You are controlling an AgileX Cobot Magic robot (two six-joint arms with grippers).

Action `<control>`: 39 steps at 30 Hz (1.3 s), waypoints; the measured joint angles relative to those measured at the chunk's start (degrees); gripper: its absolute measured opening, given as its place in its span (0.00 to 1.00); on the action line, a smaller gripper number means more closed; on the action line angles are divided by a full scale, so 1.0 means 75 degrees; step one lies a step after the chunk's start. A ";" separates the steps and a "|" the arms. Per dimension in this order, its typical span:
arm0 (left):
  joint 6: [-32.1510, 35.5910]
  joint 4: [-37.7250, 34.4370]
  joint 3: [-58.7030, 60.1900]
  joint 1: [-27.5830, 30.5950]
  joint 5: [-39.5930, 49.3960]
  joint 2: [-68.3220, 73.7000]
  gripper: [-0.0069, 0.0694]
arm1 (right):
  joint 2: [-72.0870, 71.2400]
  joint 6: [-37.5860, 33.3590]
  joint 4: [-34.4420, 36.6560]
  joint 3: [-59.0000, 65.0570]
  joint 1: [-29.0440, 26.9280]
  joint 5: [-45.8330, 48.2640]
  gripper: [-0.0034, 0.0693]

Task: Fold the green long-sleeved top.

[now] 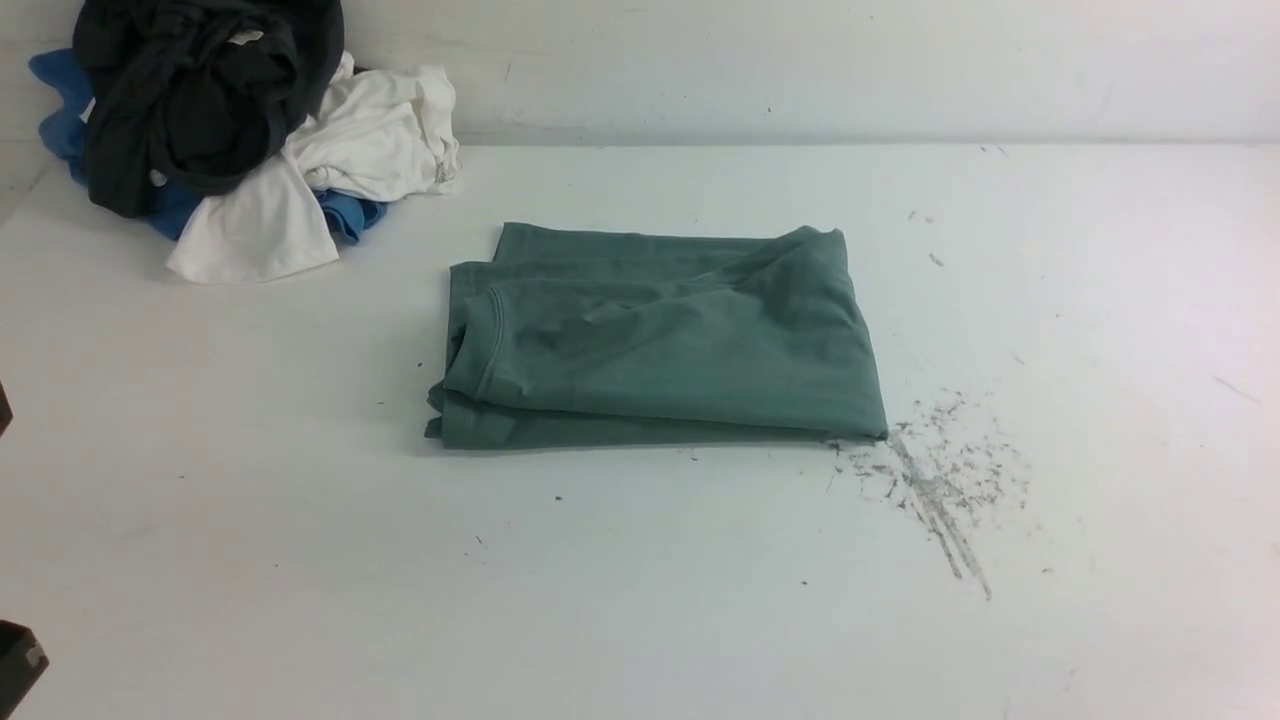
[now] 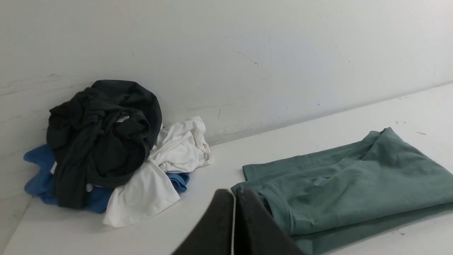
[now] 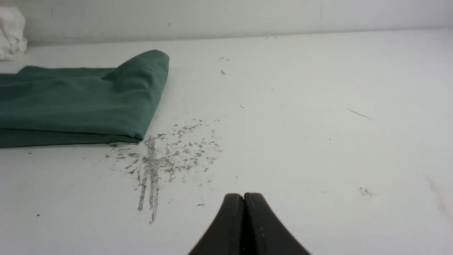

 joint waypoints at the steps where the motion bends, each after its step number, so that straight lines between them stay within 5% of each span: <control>1: 0.0000 0.0000 0.0000 0.0000 0.0000 0.0000 0.08 | 0.0000 0.0015 0.0000 0.0000 0.0000 0.0008 0.03; 39: 0.0000 0.0000 0.0695 -0.0215 -0.0109 -0.1227 0.08 | 0.0000 -0.0022 -0.0069 -0.0008 0.0000 0.0082 0.03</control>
